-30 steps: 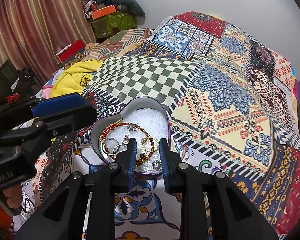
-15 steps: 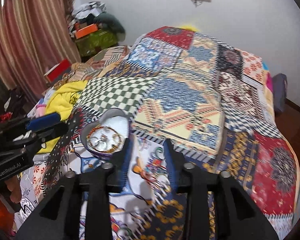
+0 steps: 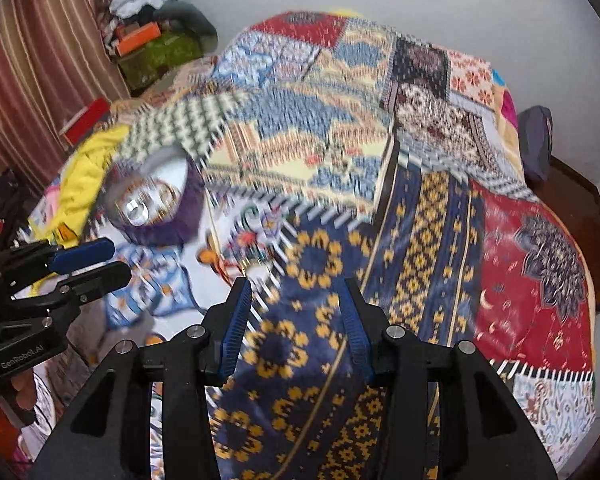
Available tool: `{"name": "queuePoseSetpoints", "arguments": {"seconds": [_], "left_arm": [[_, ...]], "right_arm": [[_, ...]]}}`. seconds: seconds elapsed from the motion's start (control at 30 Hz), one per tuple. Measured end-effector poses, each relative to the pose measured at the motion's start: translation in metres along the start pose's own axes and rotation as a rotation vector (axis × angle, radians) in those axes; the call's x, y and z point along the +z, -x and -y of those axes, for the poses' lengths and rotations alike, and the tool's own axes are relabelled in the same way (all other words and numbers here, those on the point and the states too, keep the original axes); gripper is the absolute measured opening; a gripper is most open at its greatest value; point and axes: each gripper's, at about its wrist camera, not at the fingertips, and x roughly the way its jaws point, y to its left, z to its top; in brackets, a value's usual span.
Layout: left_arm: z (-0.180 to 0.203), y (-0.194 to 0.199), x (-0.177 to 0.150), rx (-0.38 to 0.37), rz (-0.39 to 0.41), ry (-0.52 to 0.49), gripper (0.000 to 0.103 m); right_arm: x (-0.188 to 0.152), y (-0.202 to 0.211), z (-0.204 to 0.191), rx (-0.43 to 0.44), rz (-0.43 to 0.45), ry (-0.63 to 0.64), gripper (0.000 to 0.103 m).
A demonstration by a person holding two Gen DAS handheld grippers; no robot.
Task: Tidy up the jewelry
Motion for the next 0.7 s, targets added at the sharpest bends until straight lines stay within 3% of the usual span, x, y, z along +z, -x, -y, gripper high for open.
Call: {"name": "queuePoseSetpoints", "arguments": {"seconds": [0.13,0.3,0.5,0.7], "left_arm": [[0.009,-0.016,0.001,-0.038,-0.024,-0.016,0.034],[0.024,-0.039,0.012,-0.073,-0.046,-0.042,0.023],[0.029,-0.068,0.022,-0.089,-0.09,-0.033,0.021],[0.026,-0.079,0.028,-0.071,-0.093,-0.017,0.001]], "right_arm": [[-0.009,-0.01,0.006,-0.002,-0.031,-0.005,0.042],[-0.013,-0.015,0.013,0.009,-0.046,-0.018,0.042],[-0.015,-0.017,0.017,0.028,-0.047,-0.024,0.042],[-0.014,-0.02,0.013,0.052,-0.047,-0.021,0.042]]}}
